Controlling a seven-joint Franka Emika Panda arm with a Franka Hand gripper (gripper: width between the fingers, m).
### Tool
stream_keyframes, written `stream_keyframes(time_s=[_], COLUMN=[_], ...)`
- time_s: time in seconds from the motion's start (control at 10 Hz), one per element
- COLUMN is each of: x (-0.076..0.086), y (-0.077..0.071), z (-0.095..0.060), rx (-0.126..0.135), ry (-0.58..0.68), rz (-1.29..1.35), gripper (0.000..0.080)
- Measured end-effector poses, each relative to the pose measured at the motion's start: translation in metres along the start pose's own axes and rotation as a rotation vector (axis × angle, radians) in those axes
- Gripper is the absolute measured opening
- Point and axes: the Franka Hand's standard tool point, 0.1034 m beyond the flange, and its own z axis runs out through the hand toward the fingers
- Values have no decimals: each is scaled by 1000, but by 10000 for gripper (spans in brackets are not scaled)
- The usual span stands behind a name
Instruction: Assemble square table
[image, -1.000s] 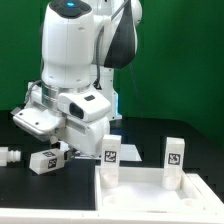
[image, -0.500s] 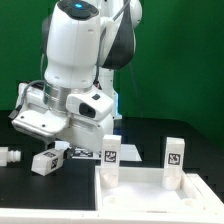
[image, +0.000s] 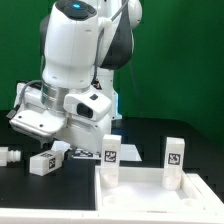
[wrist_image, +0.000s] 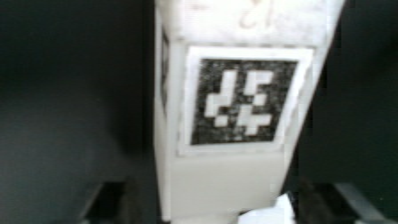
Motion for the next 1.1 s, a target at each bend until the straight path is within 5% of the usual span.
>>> stream_keyframes(time_s=[0.1, 0.2, 0.5, 0.6, 1.1], x=[2, 4, -10, -18, -21], y=[-4, -11, -26, -26, -23], z=[-3, -14, -86, -95, -91], rx=[0, 0, -3, -15, -36], ry=[-3, -18, -107, -131, -124], rz=[35, 63, 311, 407, 720], gripper=[572, 572, 645, 649, 649])
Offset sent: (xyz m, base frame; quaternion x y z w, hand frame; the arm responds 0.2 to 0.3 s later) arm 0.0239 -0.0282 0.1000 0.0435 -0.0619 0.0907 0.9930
